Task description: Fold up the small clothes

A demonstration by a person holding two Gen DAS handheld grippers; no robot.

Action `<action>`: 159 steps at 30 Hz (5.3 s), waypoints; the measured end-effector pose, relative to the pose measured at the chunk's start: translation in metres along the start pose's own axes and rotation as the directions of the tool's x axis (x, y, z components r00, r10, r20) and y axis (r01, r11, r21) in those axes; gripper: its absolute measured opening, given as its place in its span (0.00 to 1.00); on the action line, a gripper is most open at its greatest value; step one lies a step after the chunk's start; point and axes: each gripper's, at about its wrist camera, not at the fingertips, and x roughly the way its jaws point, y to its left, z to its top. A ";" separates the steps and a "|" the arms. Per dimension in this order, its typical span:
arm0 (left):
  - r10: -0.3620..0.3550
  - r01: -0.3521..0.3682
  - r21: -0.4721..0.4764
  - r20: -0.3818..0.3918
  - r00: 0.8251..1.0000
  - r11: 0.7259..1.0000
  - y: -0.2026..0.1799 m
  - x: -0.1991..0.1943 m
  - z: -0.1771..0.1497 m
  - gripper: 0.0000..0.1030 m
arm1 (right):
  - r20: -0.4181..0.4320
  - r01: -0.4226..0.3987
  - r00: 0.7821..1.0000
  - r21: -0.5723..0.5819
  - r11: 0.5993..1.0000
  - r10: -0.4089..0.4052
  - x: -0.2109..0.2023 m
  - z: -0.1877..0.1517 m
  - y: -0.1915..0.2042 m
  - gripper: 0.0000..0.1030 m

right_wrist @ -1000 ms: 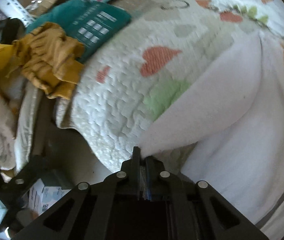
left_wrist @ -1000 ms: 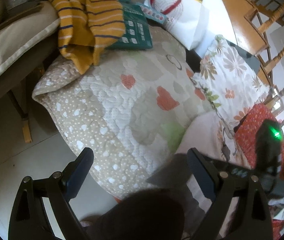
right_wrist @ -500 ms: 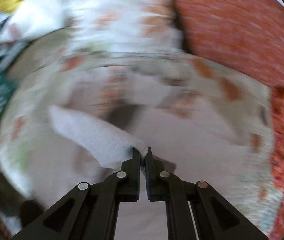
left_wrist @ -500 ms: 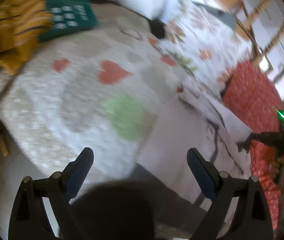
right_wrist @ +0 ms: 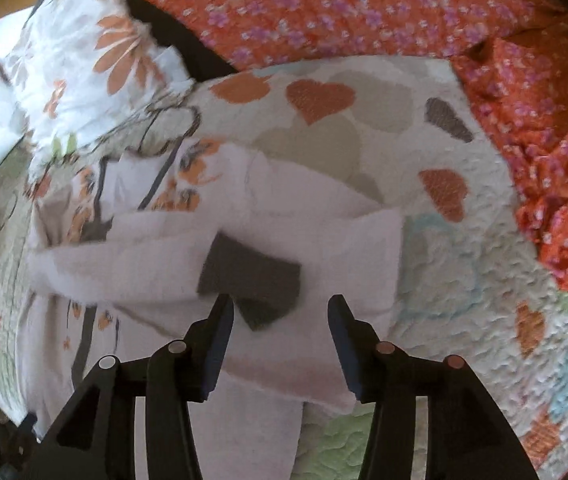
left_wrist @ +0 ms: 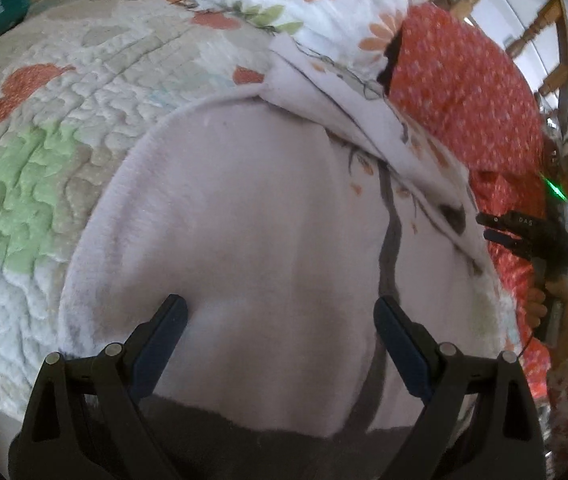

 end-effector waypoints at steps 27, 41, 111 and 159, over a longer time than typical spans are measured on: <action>-0.148 0.149 -0.029 0.052 0.988 0.988 0.016 -0.001 -0.003 1.00 | -0.014 -0.043 0.999 0.387 0.921 0.053 -0.045 -0.015 -0.065 0.45; 0.123 -0.150 0.184 0.150 0.981 0.972 -0.054 -0.029 0.068 1.00 | 0.024 -0.092 0.996 0.043 0.995 0.091 -0.066 -0.057 0.026 0.45; 0.126 -0.160 -0.223 -0.161 0.979 0.961 0.056 0.059 0.122 0.04 | 0.010 -0.044 0.997 -0.702 0.711 0.073 0.093 0.043 0.346 0.65; 0.181 -0.179 -0.169 -0.004 0.983 0.969 0.029 0.016 0.128 0.30 | 0.077 0.255 0.967 -0.203 0.945 -0.244 -0.029 0.014 0.043 0.55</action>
